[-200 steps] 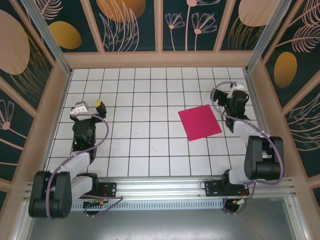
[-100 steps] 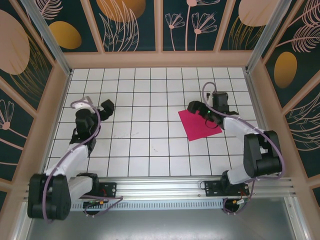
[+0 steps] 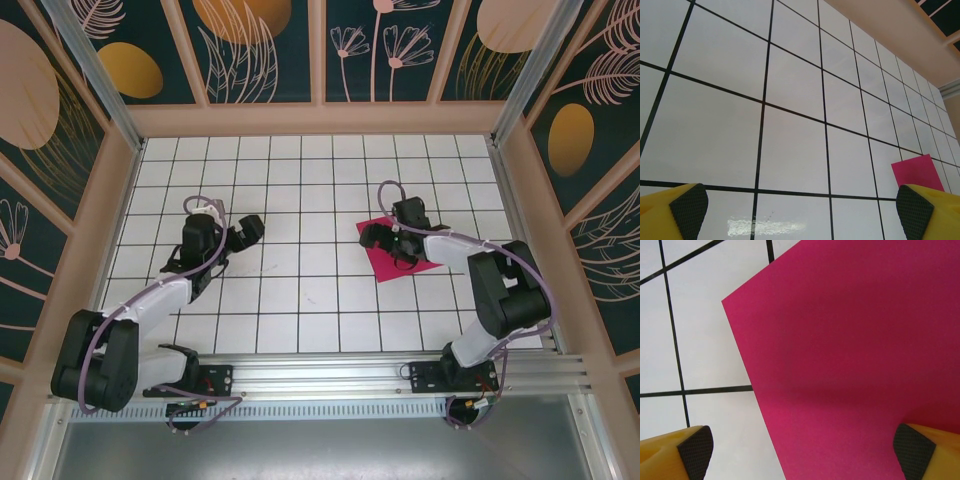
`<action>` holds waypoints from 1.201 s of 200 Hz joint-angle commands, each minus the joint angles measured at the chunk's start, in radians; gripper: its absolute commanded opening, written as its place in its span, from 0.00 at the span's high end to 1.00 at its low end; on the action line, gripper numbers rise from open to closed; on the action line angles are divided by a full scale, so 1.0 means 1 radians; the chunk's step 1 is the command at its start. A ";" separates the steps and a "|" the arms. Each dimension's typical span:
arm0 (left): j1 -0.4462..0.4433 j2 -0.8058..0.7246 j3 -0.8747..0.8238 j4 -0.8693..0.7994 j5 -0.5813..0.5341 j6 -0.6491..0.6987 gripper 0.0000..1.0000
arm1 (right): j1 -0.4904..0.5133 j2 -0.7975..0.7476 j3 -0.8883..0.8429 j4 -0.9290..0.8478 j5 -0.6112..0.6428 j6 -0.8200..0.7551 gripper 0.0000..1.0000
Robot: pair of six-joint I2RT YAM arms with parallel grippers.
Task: Fold a paper plane with a square sheet of paper (pick it up from the middle)
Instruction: Move the square sheet of paper to the center of the table.
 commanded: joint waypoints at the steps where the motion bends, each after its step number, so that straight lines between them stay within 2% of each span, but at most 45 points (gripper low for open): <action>1: -0.009 0.006 0.030 -0.024 0.026 -0.008 0.01 | 0.044 0.023 -0.024 -0.011 -0.001 0.087 0.04; 38: -0.012 0.003 0.031 -0.034 0.028 -0.018 0.02 | 0.122 0.046 -0.058 0.065 -0.010 0.201 0.07; 50: -0.013 -0.001 0.033 -0.036 0.031 -0.016 0.02 | 0.162 0.044 -0.041 0.086 -0.030 0.190 0.08; 67: -0.015 -0.006 0.043 -0.045 0.037 -0.003 0.02 | 0.202 0.040 0.040 -0.010 0.061 0.166 0.08; 97: -0.043 0.014 0.080 -0.060 0.054 0.018 0.01 | 0.225 0.036 0.213 -0.245 0.280 0.029 0.08; 125: -0.125 0.065 0.122 -0.054 0.047 0.008 0.02 | 0.193 0.061 0.256 -0.303 0.312 -0.150 0.05; 150: -0.217 0.118 0.150 -0.039 0.025 -0.016 0.02 | 0.097 0.098 0.274 -0.336 0.246 -0.202 0.05; 174: -0.252 0.129 0.124 0.006 -0.001 -0.058 0.02 | 0.092 0.107 0.261 -0.316 0.143 -0.198 0.07; 201: -0.254 0.124 0.120 -0.003 -0.017 -0.059 0.02 | 0.102 0.098 0.194 -0.249 0.067 -0.068 0.10; 240: -0.253 0.114 0.148 -0.061 -0.032 -0.021 0.01 | 0.143 0.056 0.055 -0.105 0.020 0.141 0.11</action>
